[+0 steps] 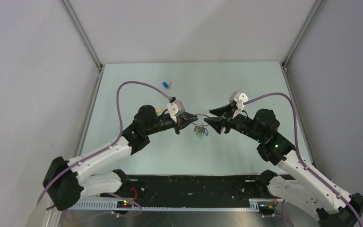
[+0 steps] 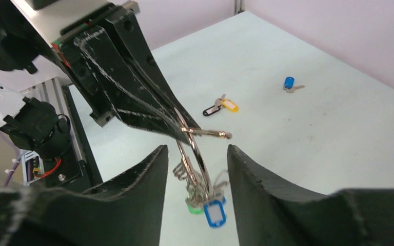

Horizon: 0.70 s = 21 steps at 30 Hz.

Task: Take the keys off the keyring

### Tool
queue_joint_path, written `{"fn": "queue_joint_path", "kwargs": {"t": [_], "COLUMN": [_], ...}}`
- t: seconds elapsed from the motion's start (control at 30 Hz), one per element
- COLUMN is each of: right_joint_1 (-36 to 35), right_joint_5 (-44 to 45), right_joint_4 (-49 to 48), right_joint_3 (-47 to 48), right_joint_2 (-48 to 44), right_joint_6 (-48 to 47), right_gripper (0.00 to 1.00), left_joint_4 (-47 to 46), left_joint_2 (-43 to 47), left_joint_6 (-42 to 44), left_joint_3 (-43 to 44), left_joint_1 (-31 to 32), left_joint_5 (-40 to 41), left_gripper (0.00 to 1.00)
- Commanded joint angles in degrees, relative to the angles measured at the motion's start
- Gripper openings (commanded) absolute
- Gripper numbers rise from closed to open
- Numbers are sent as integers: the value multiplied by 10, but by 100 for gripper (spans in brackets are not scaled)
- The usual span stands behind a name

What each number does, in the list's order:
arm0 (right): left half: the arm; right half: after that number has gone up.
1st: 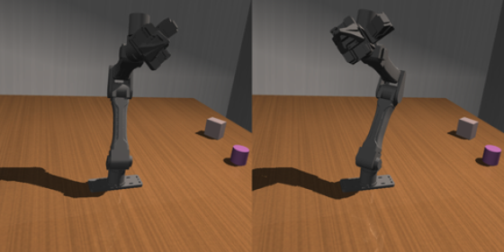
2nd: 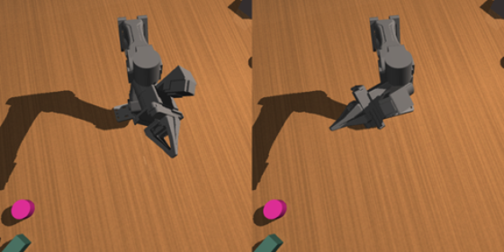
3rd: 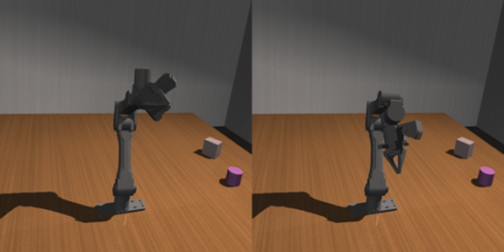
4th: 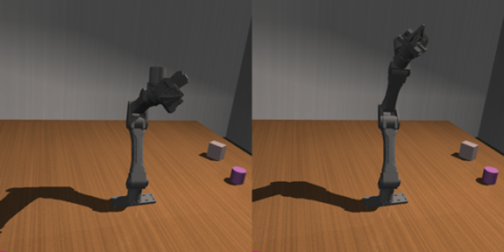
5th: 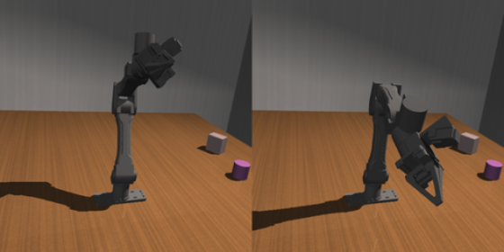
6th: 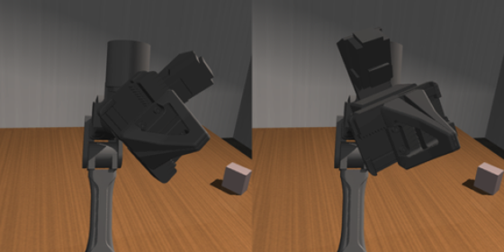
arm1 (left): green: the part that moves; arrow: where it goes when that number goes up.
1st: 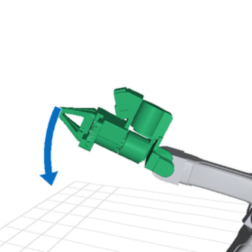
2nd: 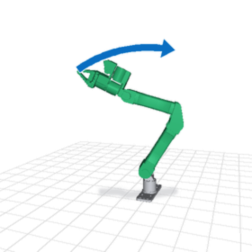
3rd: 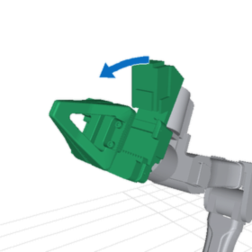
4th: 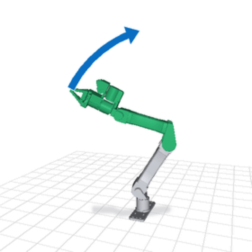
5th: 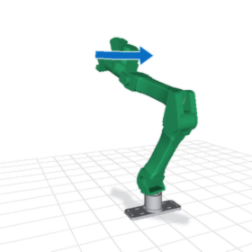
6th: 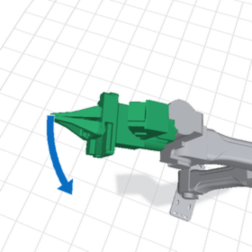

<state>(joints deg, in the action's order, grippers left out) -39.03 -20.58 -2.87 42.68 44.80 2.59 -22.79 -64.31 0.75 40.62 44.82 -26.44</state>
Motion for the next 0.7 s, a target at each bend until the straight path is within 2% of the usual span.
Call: {"fn": "queue_joint_path", "kwargs": {"t": [0.0, 0.13, 0.27, 0.47, 0.67], "right_joint_1": [1, 1, -2, -31, -74], "right_joint_5": [32, 39, 4, -15, -41], "right_joint_4": [34, 47, 35, 9, -5], "right_joint_3": [26, 26, 26, 26, 26], "right_joint_2": [-25, -26, -21, -5, 21], "right_joint_6": [-21, -46, -54, -76, -108], "right_gripper": [54, 56, 58, 59, 55], "left_joint_4": [87, 190, 267, 288, 293], "left_joint_2": [54, 59, 55, 68, 82], "left_joint_6": [86, 131, 166, 184, 187], "left_joint_3": [14, 52, 85, 92, 96], "left_joint_1": [-2, 1, 21, 38, 44], "left_joint_5": [60, 69, 98, 109, 85], "left_gripper": [0, 0, 0, 0, 0]}}
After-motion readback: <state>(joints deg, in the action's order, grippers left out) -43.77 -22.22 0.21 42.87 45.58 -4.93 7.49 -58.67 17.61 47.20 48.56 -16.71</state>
